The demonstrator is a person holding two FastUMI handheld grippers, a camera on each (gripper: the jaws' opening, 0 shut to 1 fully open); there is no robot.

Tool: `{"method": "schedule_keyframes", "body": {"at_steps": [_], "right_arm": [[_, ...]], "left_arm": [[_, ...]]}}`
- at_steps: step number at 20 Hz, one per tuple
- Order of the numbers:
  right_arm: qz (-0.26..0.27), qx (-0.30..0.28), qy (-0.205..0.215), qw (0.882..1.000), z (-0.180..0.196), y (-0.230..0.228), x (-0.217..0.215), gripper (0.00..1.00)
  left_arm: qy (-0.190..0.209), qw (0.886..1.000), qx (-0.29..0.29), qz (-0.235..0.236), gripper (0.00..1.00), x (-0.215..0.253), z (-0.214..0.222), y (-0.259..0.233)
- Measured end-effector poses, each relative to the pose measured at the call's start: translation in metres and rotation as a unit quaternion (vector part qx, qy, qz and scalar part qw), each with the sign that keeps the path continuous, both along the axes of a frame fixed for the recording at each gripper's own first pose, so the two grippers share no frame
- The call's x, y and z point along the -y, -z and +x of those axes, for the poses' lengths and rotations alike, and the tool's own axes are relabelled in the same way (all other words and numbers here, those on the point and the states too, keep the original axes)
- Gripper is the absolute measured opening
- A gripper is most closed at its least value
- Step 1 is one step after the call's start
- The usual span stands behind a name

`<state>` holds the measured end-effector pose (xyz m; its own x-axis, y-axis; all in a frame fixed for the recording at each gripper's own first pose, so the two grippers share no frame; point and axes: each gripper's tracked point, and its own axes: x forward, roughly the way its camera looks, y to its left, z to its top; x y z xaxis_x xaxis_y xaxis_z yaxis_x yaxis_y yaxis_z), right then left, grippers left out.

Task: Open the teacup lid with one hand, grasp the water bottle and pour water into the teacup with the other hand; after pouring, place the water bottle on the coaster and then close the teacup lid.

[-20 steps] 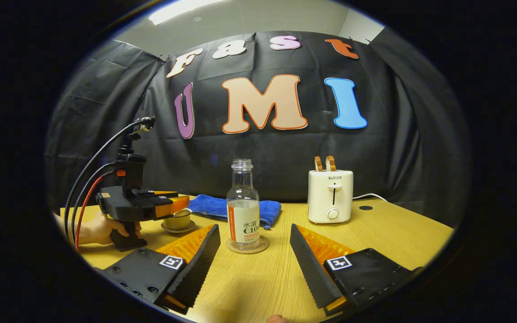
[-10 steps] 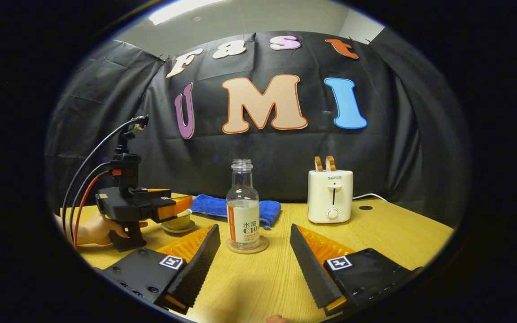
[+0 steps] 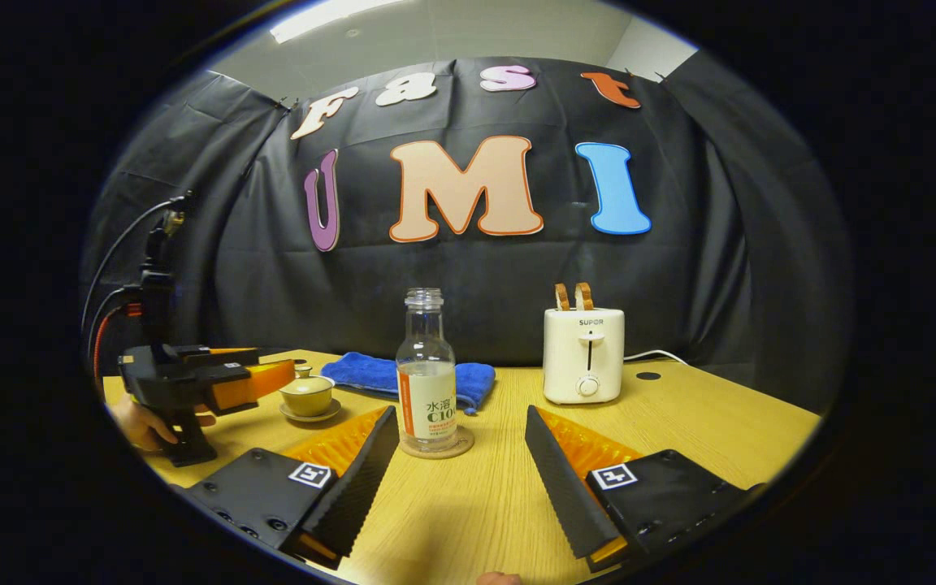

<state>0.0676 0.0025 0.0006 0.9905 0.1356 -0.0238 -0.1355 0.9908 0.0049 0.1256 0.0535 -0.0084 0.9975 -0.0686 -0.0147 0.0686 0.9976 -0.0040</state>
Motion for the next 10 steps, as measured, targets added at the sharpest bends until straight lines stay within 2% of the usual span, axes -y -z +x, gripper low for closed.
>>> {"method": "schedule_keyframes", "body": {"at_steps": [2,4,5,7,10], "right_arm": [[-0.001,0.0,0.012,1.0,-0.001,0.0,0.004,0.94],[0.0,0.001,0.014,1.0,-0.005,0.0,0.005,0.99],[0.0,0.003,0.018,1.0,-0.007,-0.001,0.006,0.94],[0.0,0.002,0.024,1.0,-0.012,-0.001,0.008,0.94],[0.001,0.005,0.028,1.0,-0.028,-0.004,0.006,1.0]], "left_arm": [[-0.011,1.0,0.0,-0.004,1.0,-0.001,-0.02,0.0],[-0.016,1.0,0.004,-0.004,0.96,0.001,-0.042,-0.002],[-0.018,1.0,0.002,-0.003,0.96,0.001,-0.051,-0.001],[-0.025,1.0,0.003,-0.003,0.96,0.001,-0.068,-0.002],[-0.03,1.0,0.005,-0.003,0.96,0.005,-0.088,-0.003]]}}
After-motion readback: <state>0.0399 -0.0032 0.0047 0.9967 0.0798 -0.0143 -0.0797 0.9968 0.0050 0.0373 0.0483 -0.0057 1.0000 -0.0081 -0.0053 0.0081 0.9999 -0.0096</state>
